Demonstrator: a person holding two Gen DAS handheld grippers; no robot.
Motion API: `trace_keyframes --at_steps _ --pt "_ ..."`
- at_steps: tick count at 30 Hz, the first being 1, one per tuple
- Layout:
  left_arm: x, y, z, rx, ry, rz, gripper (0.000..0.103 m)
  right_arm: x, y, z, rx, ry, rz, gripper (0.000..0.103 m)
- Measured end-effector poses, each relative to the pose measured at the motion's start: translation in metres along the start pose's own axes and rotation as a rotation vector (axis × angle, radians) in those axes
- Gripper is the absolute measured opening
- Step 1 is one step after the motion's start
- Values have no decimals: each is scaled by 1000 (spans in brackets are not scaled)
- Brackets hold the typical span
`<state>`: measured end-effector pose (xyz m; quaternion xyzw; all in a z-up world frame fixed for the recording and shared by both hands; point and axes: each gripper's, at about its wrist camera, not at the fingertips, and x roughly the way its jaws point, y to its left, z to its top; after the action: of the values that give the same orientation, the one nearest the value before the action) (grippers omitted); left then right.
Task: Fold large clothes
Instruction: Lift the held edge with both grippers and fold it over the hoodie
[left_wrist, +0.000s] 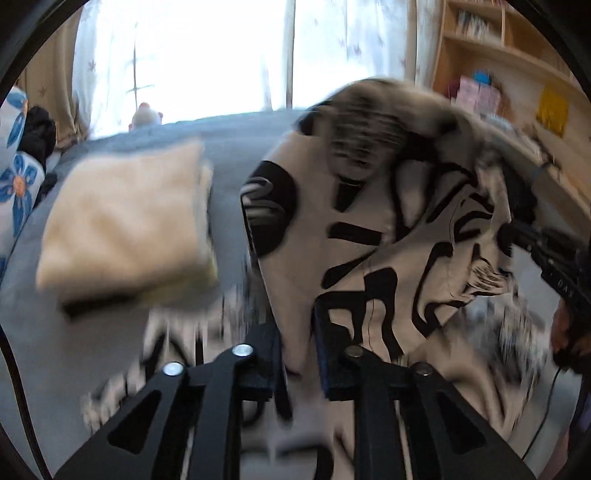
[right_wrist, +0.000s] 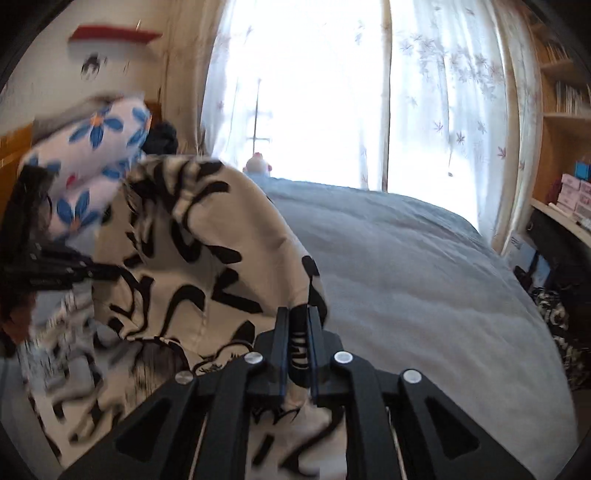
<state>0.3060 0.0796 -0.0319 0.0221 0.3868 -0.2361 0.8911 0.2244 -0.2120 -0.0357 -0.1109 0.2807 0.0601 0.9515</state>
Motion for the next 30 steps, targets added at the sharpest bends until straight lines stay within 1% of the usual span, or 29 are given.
trace_keyframes --at_steps 1,3,5,6,7,8,9,10,11,12,13,14,15,17,18,19,20,21,22,24,25,27,30 --pt "-2 1 -21 -12 49 4 17 -2 4 -11 -5 35 -3 9" --pt "-7 6 -50 -49 107 -2 17 -10 10 -34 14 115 12 9" --pt "-15 15 -70 -100 145 -23 17 -21 12 -48 59 171 47 9" --pt "-19 19 -76 -126 161 -37 18 -28 12 -53 95 201 82 9" --pt "-27 22 -83 -157 180 -70 23 -32 12 -55 128 221 116 9" --pt "-32 22 -87 -172 188 -87 26 -38 10 -57 180 244 163 10" --pt "-38 24 -89 -186 193 -104 36 -43 10 -58 218 258 191 20" --pt "-45 25 -90 -198 195 -123 51 -46 9 -58 263 270 221 28" --pt "-53 26 -88 -215 191 -148 58 -49 9 -58 314 276 252 44" --pt "-58 25 -85 -226 183 -159 67 -52 7 -59 374 273 287 54" --pt "-58 20 -79 -237 172 -175 69 -54 7 -60 417 269 312 57" --pt "-63 19 -73 -252 162 -207 69 -54 7 -56 457 269 337 62" --pt "-62 16 -66 -266 159 -231 71 -53 5 -52 499 273 365 64" --pt "-63 17 -52 -312 154 -292 73 -51 0 -44 587 273 420 64" --pt "-61 14 -44 -327 152 -308 76 -48 -3 -40 641 272 451 65" --pt "-58 15 -38 -357 155 -343 78 -45 -6 -36 682 276 472 67" --pt "-52 16 -33 -378 162 -373 78 -40 -8 -32 730 282 498 71" --pt "-47 14 -27 -400 167 -400 78 -34 -11 -29 783 285 529 73" --pt "-41 15 -23 -423 173 -420 79 -27 -13 -27 834 285 563 73" --pt "-30 18 -17 -462 188 -455 79 -12 -13 -23 894 298 610 74" --pt "-22 20 -14 -484 201 -476 79 -4 -12 -21 906 314 612 74" --pt "-2 25 -12 -543 230 -489 79 18 -11 -18 935 361 607 75" --pt "21 29 -11 -585 256 -512 79 51 -9 -22 990 423 624 75"
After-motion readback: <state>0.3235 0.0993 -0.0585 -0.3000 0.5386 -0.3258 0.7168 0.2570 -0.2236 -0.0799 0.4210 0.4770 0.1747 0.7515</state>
